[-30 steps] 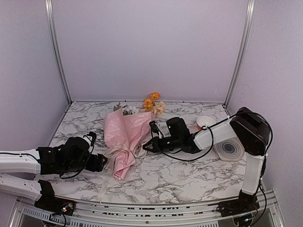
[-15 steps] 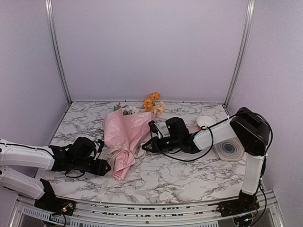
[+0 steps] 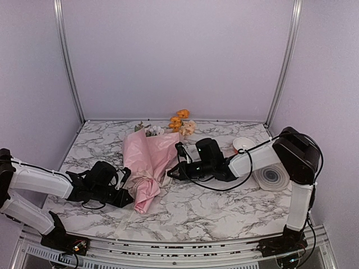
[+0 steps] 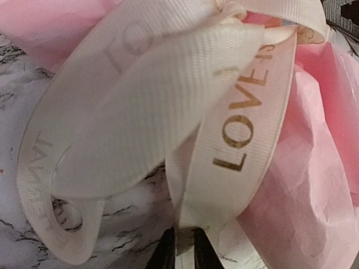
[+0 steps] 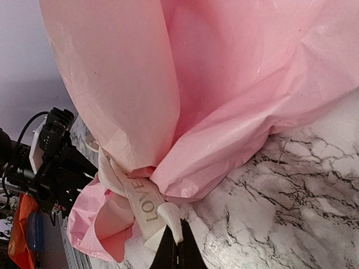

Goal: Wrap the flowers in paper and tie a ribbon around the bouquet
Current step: Tie the half-tied ribbon around the folded bouquet.

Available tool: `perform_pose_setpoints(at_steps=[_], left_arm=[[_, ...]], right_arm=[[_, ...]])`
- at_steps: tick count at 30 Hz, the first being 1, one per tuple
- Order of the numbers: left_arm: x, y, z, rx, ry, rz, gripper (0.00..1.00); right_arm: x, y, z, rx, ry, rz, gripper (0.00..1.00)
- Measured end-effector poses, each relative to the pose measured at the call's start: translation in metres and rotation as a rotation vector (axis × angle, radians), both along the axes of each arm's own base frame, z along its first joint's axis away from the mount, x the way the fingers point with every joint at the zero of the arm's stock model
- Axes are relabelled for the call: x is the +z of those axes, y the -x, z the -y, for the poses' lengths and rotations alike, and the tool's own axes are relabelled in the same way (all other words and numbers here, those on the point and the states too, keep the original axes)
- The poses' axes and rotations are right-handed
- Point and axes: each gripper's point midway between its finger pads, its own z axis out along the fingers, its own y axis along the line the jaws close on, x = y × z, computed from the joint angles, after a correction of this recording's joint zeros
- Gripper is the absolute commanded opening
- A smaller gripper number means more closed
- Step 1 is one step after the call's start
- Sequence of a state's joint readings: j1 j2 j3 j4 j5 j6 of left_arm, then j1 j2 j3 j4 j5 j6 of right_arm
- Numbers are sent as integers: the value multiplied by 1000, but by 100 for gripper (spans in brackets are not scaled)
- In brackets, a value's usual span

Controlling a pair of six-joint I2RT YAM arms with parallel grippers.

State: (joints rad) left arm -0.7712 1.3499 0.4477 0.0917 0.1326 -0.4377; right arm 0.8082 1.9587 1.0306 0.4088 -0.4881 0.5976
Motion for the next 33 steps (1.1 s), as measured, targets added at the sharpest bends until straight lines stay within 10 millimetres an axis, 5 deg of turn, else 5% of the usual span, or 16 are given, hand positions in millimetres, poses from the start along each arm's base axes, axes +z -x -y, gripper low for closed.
perform_pose_setpoints(at_steps=[13,17,26,33], left_arm=[[21,-5,-8,39,11,64,0],[21,-5,-8,41,16,62,20],[12,16,2,-66,-40,106,26],[13,1,-9,-34,-145,227,34]], right_arm=[[-2,0,0,1,2,-3,0],[-2,-1,-2,2,0,-2,0],[-2,-2,-3,2,-2,-6,0],[-5,-1,-3,2,0,-19,0]])
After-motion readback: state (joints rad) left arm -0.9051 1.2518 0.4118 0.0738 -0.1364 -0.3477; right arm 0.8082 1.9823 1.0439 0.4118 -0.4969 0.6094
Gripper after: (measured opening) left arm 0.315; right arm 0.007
